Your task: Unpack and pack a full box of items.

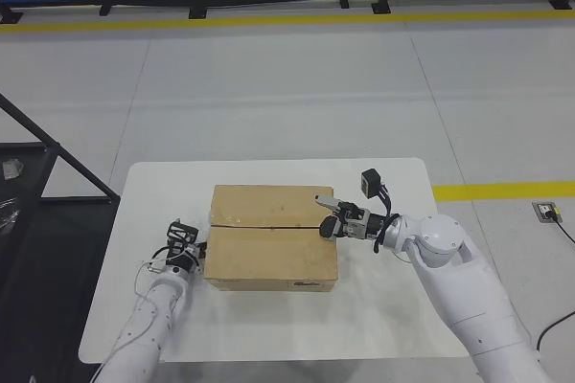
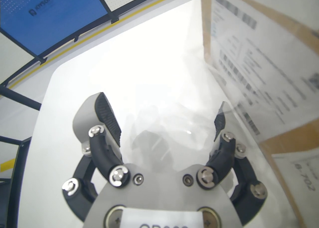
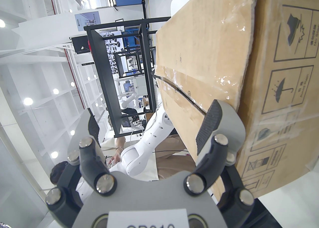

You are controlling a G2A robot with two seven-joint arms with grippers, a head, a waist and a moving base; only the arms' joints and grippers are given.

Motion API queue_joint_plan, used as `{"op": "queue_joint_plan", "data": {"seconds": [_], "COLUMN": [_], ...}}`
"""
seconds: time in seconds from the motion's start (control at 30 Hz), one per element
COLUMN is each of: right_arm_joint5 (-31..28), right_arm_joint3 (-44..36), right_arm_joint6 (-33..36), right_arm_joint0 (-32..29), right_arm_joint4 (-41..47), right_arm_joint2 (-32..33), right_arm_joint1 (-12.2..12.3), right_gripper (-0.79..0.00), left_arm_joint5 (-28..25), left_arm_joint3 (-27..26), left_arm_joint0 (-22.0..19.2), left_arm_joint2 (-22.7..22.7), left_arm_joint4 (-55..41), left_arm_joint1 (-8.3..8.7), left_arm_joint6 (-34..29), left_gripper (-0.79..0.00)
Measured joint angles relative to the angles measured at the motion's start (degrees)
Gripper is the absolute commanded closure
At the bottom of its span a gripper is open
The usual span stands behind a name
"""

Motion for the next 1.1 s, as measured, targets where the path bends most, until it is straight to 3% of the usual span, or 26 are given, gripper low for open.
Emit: {"op": "queue_joint_plan", "data": {"seconds": [0.43, 0.73, 1.1], "right_arm_joint5": [0.00, 0.00, 0.00], "right_arm_joint3": [0.00, 0.00, 0.00], "right_arm_joint6": [0.00, 0.00, 0.00], "right_arm_joint0": [0.00, 0.00, 0.00], "right_arm_joint4": [0.00, 0.00, 0.00], "right_arm_joint2": [0.00, 0.00, 0.00], "right_arm_joint1": [0.00, 0.00, 0.00], "right_gripper": [-0.785, -0.785, -0.785], "left_arm_joint5": [6.33, 8.59, 11.01], "left_arm_joint3": [2.64, -1.45, -6.12], "left_arm_joint0": [1.55, 5.43, 7.66], "left_arm_joint2": [-1.97, -6.60, -9.88], "left_arm_joint4": [-1.92, -7.29, -13.61], "left_arm_joint1": [0.45, 1.74, 1.77], "left_arm_joint6": [6.87, 9.76, 6.18], "left_gripper": [-0.785, -0.785, -0.785]}}
